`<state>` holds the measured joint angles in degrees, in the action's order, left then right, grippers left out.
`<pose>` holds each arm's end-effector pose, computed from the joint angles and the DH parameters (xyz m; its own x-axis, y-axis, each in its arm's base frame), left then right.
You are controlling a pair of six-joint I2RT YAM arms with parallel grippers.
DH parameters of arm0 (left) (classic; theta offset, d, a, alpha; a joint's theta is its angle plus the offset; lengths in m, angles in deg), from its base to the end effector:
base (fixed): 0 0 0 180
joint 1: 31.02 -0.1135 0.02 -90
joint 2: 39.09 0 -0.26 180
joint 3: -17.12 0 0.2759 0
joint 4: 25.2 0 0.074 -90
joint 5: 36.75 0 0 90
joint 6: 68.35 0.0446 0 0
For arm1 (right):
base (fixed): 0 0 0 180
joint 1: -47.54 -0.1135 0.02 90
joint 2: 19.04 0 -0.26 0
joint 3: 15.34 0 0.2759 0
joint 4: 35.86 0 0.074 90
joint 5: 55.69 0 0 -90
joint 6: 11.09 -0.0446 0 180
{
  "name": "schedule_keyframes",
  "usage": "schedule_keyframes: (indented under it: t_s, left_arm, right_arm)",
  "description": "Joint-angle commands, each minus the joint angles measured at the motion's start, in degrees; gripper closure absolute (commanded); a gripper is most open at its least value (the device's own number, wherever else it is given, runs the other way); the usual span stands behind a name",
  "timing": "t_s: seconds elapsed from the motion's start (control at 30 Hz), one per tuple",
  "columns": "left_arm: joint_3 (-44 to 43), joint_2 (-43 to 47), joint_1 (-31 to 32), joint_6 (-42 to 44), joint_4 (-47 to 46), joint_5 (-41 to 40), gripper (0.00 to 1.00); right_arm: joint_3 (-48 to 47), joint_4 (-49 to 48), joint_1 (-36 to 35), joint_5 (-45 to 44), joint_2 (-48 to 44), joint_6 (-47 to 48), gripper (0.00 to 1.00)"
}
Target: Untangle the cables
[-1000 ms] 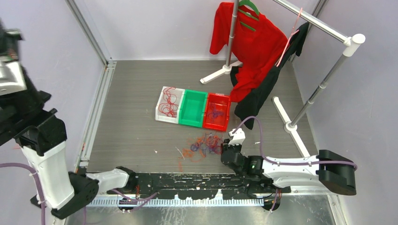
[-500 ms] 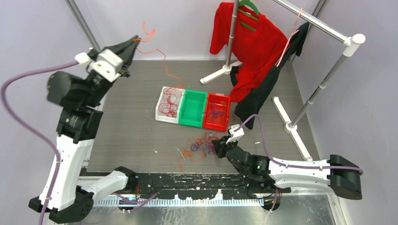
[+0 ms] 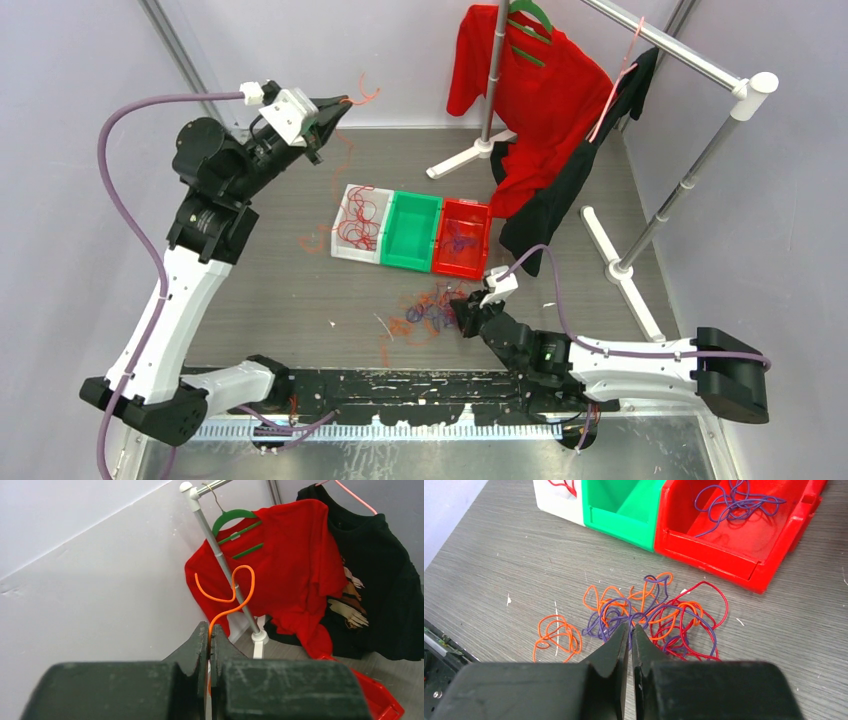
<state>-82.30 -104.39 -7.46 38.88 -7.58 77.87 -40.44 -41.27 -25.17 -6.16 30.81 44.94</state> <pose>0.2214 -0.1168 0.5370 0.4647 0.0911 -0.8807 0.6197 0.6770 0.3970 0.0885 0.1869 0.1610 -0.3858 0.1908 -0.9026 -0.3965 0.8491 0.3490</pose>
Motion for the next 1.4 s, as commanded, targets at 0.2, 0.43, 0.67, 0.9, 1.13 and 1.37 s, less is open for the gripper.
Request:
schedule_keyframes:
  t_s: [0.2,0.43,0.67,0.9,1.13,1.37]
  left_arm:
    - [-1.4,-3.1,1.7,-3.1,-2.1,3.8,1.0]
    - [-2.3,-7.0,3.2,-1.9,-2.0,3.6,1.0]
    - [-2.8,-13.7,4.5,1.0,-4.7,3.6,1.0]
    - [-5.8,-19.0,5.4,1.6,-4.7,2.9,1.0]
    - [-5.6,-20.6,5.6,4.6,-3.7,2.0,1.0]
    - [-5.0,-22.2,6.4,11.2,0.4,-5.1,1.0]
  right_arm:
    - [2.1,-5.0,-0.2,-4.7,-0.3,-0.8,0.88]
    - [2.2,-3.9,-0.2,-5.0,-1.0,-1.5,0.88]
    - [2.7,-1.8,-0.3,-6.8,-4.3,-1.6,0.88]
    - [3.3,-1.9,-0.2,-7.6,-5.1,-2.0,0.88]
    - [3.7,-3.1,-0.3,-7.7,-4.0,-2.3,0.88]
    - [3.6,-3.3,-0.2,-7.8,-3.2,-3.0,0.88]
